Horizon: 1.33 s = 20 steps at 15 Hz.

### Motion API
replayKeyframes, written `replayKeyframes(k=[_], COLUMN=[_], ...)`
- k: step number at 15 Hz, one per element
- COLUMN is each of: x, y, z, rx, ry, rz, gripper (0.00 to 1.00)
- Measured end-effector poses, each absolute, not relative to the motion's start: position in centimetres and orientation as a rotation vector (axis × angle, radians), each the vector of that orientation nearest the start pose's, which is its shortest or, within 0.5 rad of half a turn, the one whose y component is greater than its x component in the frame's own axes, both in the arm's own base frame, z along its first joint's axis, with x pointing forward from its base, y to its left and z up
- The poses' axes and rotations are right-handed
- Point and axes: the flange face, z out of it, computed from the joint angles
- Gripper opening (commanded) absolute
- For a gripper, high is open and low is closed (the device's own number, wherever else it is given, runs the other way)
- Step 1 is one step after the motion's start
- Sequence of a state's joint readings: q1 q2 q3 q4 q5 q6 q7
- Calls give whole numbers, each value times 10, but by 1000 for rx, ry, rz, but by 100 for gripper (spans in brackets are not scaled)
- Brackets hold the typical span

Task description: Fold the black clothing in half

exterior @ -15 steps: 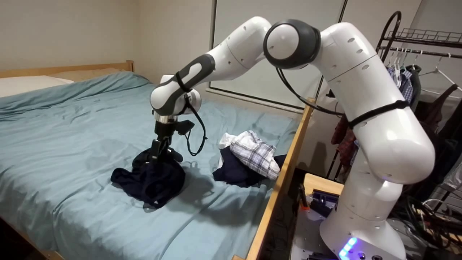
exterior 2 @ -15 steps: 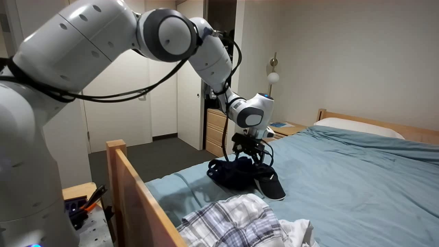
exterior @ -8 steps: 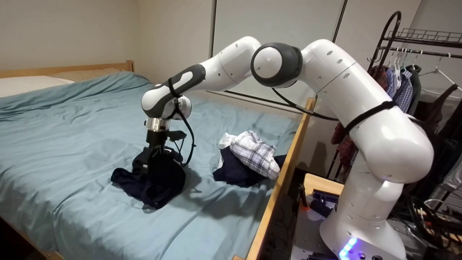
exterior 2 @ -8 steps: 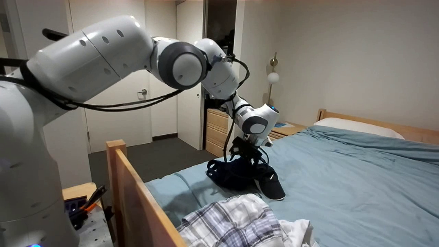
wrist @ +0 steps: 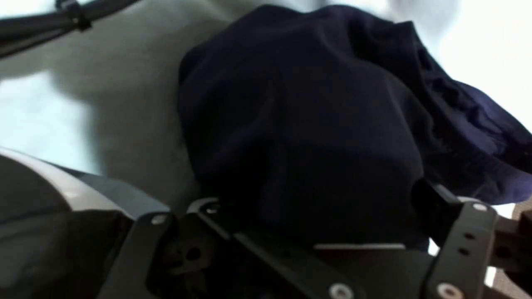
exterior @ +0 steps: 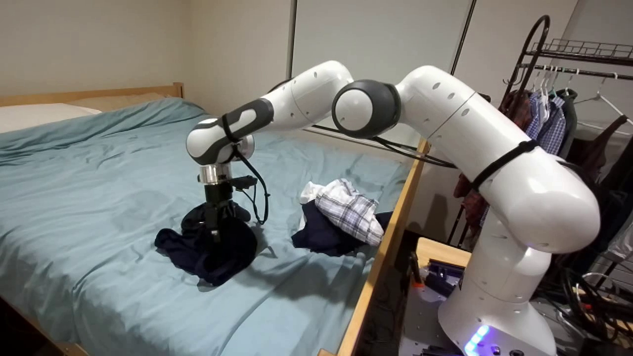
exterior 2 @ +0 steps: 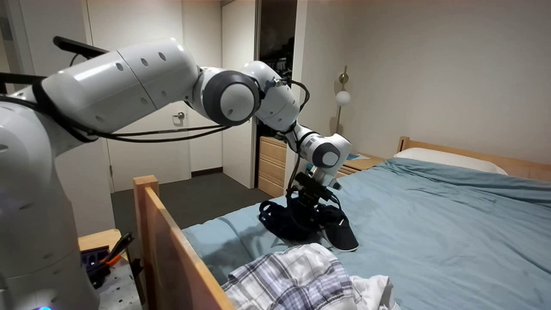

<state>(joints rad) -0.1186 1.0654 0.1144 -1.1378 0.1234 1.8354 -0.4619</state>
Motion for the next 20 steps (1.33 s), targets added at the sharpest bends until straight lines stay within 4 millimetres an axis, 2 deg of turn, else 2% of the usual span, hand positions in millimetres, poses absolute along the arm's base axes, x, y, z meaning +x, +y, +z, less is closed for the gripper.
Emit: replayKeyframes(k=[5, 9, 11, 15, 20], x=[738, 746, 748, 755, 745], y=[-14, -19, -24, -36, -61], z=[111, 116, 123, 153, 202], rx=[-2841, -2858, -2872, -2936, -3075], ry=[-601, -599, -595, -527, -181], rz=[402, 369, 356, 293, 212], gripper=[39, 14, 6, 7, 8])
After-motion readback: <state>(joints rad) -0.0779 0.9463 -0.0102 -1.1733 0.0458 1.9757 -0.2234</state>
